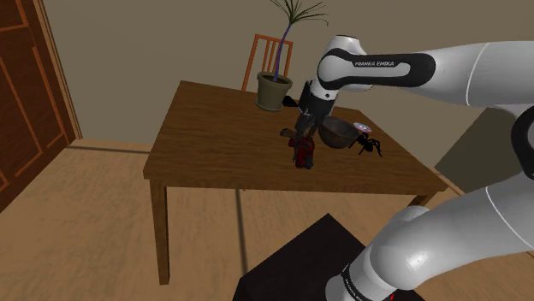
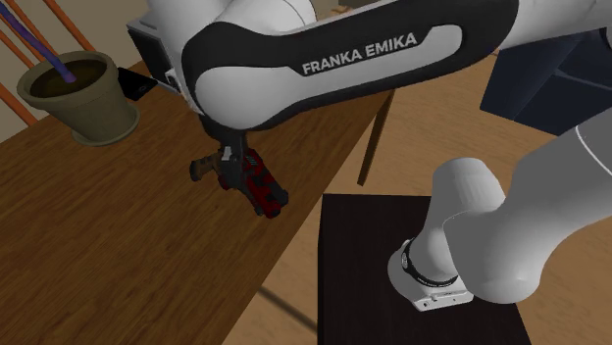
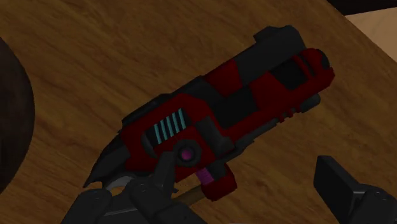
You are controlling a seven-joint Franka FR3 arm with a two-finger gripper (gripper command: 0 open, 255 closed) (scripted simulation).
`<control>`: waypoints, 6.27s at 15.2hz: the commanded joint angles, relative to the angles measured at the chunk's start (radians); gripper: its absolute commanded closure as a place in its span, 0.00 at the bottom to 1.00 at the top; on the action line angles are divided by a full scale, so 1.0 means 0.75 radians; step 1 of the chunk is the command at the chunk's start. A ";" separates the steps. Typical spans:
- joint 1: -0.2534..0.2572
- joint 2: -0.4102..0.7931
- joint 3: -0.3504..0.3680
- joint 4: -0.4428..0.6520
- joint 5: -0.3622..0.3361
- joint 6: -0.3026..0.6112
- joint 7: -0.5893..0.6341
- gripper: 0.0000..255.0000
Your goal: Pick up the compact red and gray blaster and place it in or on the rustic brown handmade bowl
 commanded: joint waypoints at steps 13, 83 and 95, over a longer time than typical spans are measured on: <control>0.007 0.383 -0.082 0.139 0.021 0.336 -0.247 0.00; -0.275 0.676 -0.382 1.012 0.182 -0.278 -0.854 1.00; -0.263 0.653 -0.375 0.771 0.173 -0.057 -0.855 1.00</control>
